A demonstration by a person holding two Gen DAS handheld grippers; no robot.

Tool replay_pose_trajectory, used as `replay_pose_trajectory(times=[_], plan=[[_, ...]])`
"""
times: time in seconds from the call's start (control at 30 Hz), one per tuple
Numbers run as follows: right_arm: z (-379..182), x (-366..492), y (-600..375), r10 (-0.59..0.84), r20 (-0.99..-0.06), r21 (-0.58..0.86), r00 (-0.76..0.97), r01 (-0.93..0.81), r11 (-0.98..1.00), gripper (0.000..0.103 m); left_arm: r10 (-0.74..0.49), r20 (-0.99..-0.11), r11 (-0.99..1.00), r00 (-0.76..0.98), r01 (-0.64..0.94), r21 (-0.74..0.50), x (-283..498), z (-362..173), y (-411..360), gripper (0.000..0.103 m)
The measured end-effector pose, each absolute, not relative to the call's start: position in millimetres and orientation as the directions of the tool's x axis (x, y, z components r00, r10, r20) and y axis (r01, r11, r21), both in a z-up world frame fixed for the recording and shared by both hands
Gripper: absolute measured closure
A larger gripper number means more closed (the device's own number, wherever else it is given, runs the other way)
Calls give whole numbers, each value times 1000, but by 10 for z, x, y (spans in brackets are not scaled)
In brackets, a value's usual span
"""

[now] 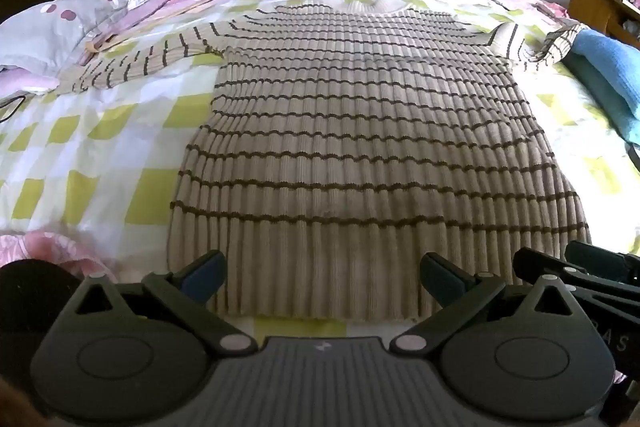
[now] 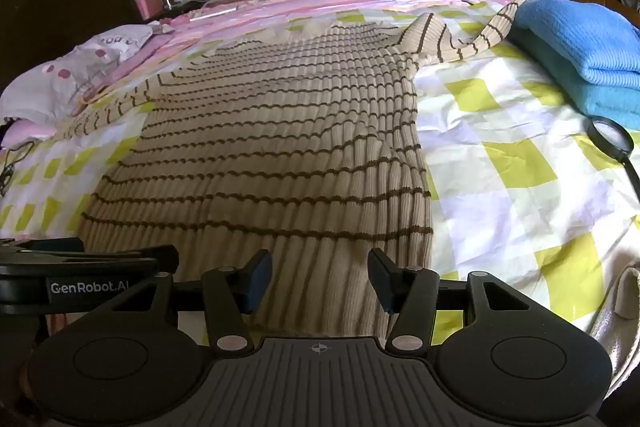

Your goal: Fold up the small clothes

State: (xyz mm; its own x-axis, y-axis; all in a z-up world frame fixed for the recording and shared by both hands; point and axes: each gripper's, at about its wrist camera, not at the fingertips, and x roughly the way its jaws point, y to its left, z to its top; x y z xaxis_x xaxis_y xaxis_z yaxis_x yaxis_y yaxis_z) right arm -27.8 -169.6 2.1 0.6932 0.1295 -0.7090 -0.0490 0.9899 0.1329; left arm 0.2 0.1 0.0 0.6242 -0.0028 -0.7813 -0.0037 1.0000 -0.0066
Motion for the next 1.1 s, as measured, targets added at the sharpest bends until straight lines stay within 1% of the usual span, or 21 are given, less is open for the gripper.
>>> replay_pose_trajectory(times=[1.1], plan=[[-58, -265, -1690, 129, -727, 130, 674, -50, 990, 50, -12, -818, 1000, 575, -11, -22, 47, -146, -5, 0]])
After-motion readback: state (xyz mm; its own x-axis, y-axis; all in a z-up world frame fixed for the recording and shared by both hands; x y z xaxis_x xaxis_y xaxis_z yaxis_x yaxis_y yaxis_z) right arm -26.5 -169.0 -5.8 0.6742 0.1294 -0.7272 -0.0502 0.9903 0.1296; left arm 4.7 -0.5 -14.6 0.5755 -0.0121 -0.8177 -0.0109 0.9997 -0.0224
